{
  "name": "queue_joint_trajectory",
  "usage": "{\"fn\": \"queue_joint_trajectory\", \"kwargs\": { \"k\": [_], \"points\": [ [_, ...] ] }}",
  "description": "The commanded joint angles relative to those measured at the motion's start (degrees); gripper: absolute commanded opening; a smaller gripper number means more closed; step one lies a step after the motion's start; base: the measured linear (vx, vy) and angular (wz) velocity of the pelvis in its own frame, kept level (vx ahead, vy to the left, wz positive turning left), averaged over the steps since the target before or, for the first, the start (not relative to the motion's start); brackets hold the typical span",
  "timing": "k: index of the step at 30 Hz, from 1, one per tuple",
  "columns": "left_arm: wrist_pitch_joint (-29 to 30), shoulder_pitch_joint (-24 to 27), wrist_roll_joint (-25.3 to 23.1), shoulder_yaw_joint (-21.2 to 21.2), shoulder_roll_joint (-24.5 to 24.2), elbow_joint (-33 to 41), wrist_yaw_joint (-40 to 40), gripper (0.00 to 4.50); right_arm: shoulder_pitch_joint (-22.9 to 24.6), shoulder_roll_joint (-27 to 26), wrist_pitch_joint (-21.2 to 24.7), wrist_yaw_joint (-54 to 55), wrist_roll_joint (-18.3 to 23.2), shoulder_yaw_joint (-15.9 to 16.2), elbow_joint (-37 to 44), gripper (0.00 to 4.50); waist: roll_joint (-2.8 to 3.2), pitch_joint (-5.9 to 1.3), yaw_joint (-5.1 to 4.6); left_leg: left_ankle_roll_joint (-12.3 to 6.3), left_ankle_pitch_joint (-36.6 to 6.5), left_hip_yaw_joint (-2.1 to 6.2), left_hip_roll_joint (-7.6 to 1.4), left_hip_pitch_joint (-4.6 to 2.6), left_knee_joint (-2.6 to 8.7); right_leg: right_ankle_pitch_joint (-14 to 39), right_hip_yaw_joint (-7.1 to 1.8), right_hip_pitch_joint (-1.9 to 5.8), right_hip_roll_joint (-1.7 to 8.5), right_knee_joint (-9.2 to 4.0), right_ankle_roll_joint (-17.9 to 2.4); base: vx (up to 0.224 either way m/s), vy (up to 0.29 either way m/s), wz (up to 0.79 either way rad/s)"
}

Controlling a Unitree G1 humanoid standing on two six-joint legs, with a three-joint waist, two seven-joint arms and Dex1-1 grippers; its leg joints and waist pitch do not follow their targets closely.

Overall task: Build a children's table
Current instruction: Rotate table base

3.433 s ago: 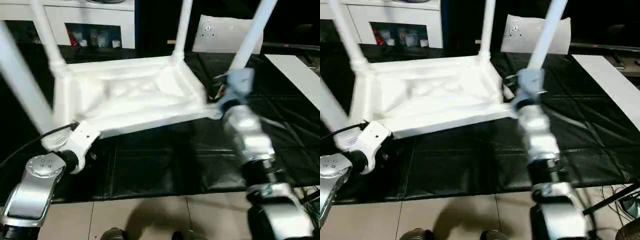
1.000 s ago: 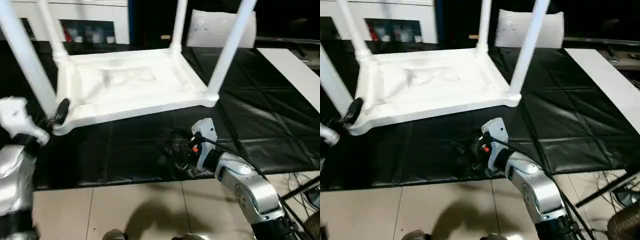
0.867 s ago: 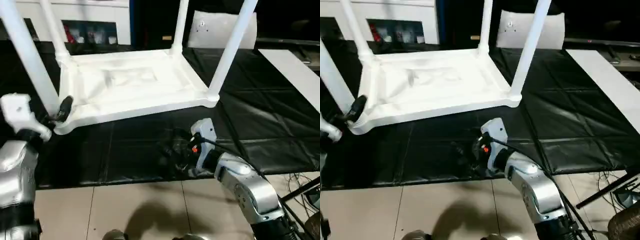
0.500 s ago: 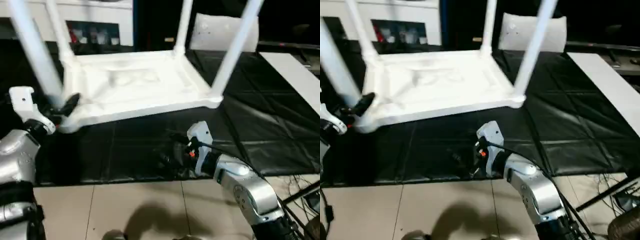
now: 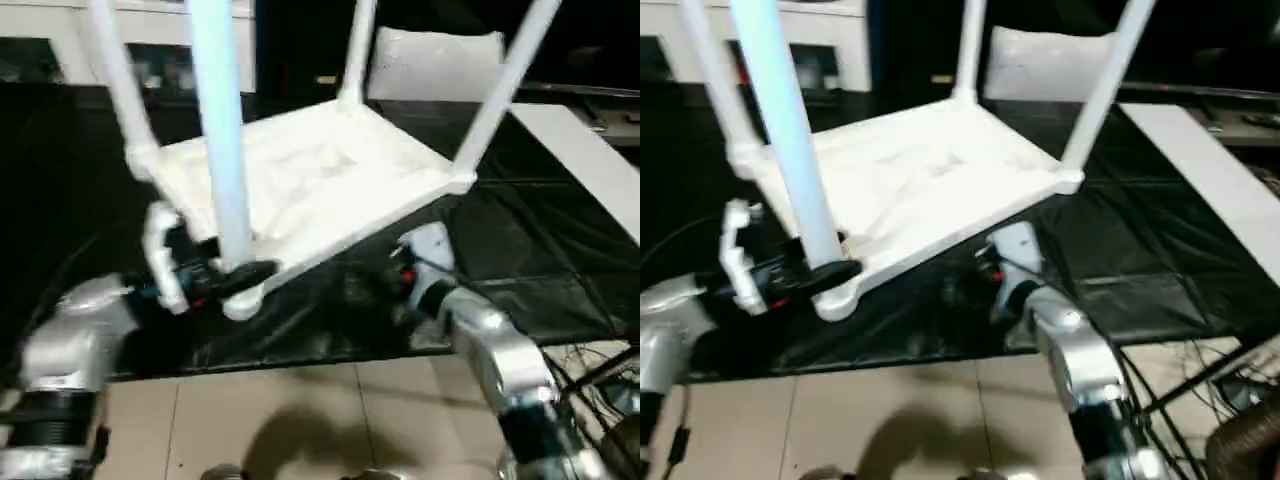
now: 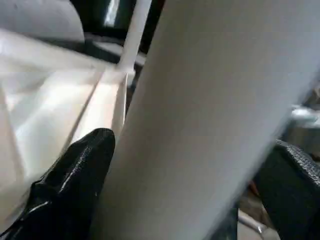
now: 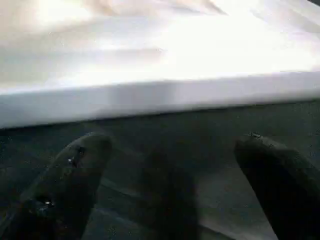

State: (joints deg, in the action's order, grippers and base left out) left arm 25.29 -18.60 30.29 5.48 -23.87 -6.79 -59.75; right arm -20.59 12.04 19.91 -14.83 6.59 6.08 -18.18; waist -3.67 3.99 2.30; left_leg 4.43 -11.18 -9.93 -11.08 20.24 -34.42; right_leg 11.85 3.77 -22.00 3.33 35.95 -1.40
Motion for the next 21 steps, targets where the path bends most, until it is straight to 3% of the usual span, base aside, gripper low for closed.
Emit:
{"fn": "queue_joint_trajectory", "kwargs": {
  "k": [1,3,7,10,12,16,20,21],
  "points": [
    [3.35,0.52,2.82,-3.2,0.47,6.52,-0.19,4.49,-1.86,0.6,-1.52,2.64,-1.62,-1.48,-4.68,4.5,1.0,-3.89,-0.21,2.75,-7.88,0.28,-2.0,-0.3,4.18,7.37,-3.6,2.52,4.38,-3.97,-10.1,0.0,0.0,0.0],
    [6.27,2.13,4.52,-5.59,0.01,11.35,-1.15,4.49,-3.75,0.46,-2.93,2.97,-2.18,-1.19,-8.92,4.5,1.14,-4.07,-0.54,1.95,-6.27,0.19,-1.9,-0.11,3.98,3.79,-3.51,2.62,4.03,-3.49,-10.98,0.0,0.0,0.0],
    [10.44,3.74,7.19,-8.68,0.09,18.22,-1.2,4.49,-7.54,-2.25,-7.42,2.12,-1.41,-1.84,-15.78,4.5,0.76,-4.3,-1.06,0.48,-4.26,0.09,-1.92,0.18,3.77,0.21,-3.49,2.88,4.04,-2.96,-12.06,0.0,0.0,0.0],
    [11.48,3.78,7.76,-9.28,0.59,19.79,-0.83,4.49,-8.88,-3.14,-8.83,2.05,-1.68,-1.82,-18.14,4.5,0.7,-4.11,-1.2,0.02,-4.24,-0.07,-1.79,0.22,3.69,1.03,-3.47,2.81,3.8,-3.14,-12.27,0.0,0.0,0.0],
    [12.15,3.33,8.04,-10.24,1.96,21.36,0.66,4.49,-11.04,-4.62,-10.98,1.81,-2.2,-1.52,-21.81,4.5,0.42,-4.06,-1.48,0.71,-6.25,-0.01,-1.91,0.14,3.69,4.5,-3.43,2.72,3.87,-3.39,-11.57,0.0,0.0,0.0],
    [12.4,1.47,8.62,-12.19,5.22,22.44,2.92,4.49,-13.53,-7.24,-12.93,0.93,-2.49,-0.6,-24.92,4.5,0.52,-3.97,-2.0,1.24,-7.69,0.08,-1.97,0.24,3.63,7.49,-3.46,2.62,3.91,-3.59,-10.69,0.0,0.0,0.0],
    [12.47,0.04,8.57,-13.52,7.37,22.31,4.34,4.49,-14.72,-8.72,-14.74,0.15,-3.02,-0.07,-27.02,4.5,0.41,-4.11,-2.41,0.93,-7.04,0.13,-1.86,0.47,3.52,6.2,-3.45,2.78,3.88,-3.47,-10.74,0.0,0.0,0.0],
    [11.54,-1.03,7.54,-14.39,8.84,21.31,4.99,4.49,-14.91,-9.46,-15.47,-0.62,-3.35,0.5,-27.58,4.5,0.69,-4.2,-2.58,0.65,-6.31,0.16,-1.85,0.52,3.45,5.06,-3.46,2.81,3.89,-3.36,-10.89,0.0,0.0,0.0]
  ]
}}
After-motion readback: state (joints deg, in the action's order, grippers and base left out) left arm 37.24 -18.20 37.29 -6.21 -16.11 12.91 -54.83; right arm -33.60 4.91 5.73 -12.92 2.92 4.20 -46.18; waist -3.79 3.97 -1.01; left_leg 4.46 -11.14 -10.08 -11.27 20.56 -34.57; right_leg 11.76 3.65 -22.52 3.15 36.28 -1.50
